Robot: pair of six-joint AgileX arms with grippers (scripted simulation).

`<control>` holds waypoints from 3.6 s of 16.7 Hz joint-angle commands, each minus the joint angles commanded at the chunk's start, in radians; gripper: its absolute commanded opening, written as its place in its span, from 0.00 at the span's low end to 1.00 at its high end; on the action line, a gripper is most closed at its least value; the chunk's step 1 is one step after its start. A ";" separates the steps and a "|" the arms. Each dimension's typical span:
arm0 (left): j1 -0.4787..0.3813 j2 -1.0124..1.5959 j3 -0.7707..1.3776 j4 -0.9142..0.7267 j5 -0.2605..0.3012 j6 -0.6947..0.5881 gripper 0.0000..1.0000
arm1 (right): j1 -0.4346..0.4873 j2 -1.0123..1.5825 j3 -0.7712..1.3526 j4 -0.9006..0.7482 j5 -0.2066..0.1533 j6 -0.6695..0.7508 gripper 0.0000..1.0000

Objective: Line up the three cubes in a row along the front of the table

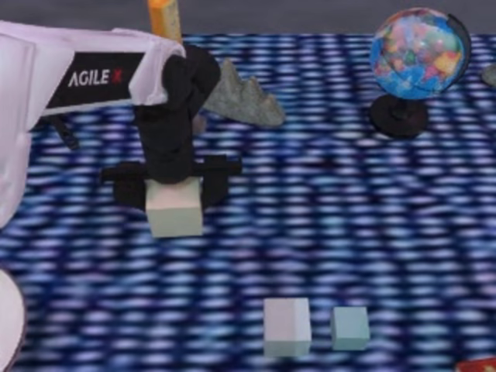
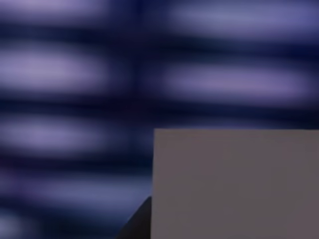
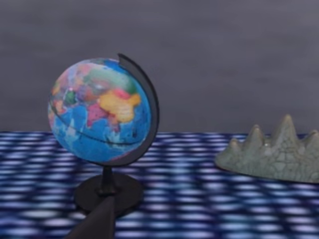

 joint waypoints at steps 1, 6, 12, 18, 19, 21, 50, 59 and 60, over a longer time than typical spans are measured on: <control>0.000 0.000 0.000 0.000 0.000 0.000 0.00 | 0.000 0.000 0.000 0.000 0.000 0.000 1.00; 0.000 0.000 0.000 0.000 0.000 0.000 0.00 | 0.000 0.000 0.000 0.000 0.000 0.000 1.00; 0.011 -0.042 0.079 -0.121 -0.005 -0.001 0.00 | 0.000 0.000 0.000 0.000 0.000 0.000 1.00; 0.021 -0.089 0.154 -0.238 -0.003 0.001 0.00 | 0.000 0.000 0.000 0.000 0.000 0.000 1.00; 0.021 -0.089 0.154 -0.238 -0.003 0.001 0.00 | 0.000 0.000 0.000 0.000 0.000 0.000 1.00; 0.013 -0.088 0.150 -0.235 -0.004 0.001 0.00 | 0.000 0.000 0.000 0.000 0.000 0.000 1.00; -0.279 -0.469 -0.616 0.150 -0.008 -0.239 0.00 | 0.000 0.000 0.000 0.000 0.000 0.000 1.00; -0.279 -0.469 -0.616 0.150 -0.008 -0.239 0.45 | 0.000 0.000 0.000 0.000 0.000 0.000 1.00; -0.279 -0.469 -0.616 0.150 -0.008 -0.239 0.53 | 0.000 0.000 0.000 0.000 0.000 0.000 1.00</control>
